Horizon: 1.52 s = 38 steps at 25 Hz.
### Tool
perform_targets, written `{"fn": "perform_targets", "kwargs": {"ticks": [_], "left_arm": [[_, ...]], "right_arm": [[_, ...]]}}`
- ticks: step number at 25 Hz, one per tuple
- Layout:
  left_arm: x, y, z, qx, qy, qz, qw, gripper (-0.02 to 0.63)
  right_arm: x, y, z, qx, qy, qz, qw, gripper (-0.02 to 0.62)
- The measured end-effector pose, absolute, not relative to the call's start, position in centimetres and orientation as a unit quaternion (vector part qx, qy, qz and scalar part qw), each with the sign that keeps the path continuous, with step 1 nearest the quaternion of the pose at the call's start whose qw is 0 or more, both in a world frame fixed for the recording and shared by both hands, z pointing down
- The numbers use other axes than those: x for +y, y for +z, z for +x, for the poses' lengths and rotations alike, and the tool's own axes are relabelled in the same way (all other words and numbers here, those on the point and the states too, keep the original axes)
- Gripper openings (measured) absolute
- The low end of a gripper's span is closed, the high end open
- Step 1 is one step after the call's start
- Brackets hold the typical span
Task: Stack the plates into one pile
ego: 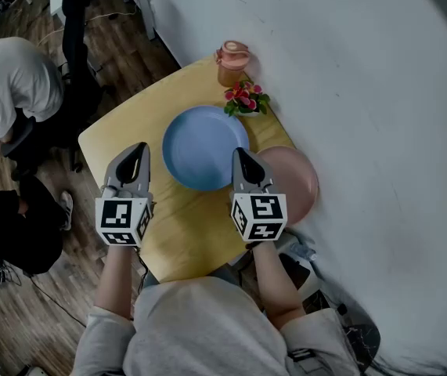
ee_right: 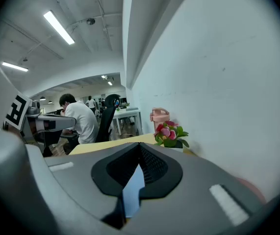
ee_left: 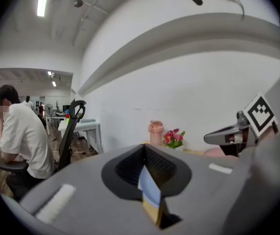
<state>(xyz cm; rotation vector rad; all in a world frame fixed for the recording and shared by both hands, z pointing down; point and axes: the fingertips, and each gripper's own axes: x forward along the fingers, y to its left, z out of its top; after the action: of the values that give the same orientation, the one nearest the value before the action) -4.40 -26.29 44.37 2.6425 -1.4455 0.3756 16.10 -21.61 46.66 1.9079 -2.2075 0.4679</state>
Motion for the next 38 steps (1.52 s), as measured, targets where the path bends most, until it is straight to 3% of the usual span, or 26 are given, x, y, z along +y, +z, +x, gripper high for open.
{"fn": "perform_targets", "kwargs": {"ticks": [14,27,38], "left_arm": [[-21.6,31.6,-6.9,-0.439,-0.017,0.898,-0.03,0.059],[-16.6,26.2,-9.2,-0.377,-0.067,0.922,-0.06,0.06],[-11.7,24.2,-6.8,-0.285,-0.098,0.951,-0.065,0.06]], "right_arm": [[-14.5,34.5,14.9,-0.711,0.053,0.701,-0.004,0.003],[-6.1,28.5,13.0,-0.651,-0.016,0.758,-0.03,0.003],[2.8,25.5,13.3,-0.581,-0.053,0.811,-0.035,0.003]]}}
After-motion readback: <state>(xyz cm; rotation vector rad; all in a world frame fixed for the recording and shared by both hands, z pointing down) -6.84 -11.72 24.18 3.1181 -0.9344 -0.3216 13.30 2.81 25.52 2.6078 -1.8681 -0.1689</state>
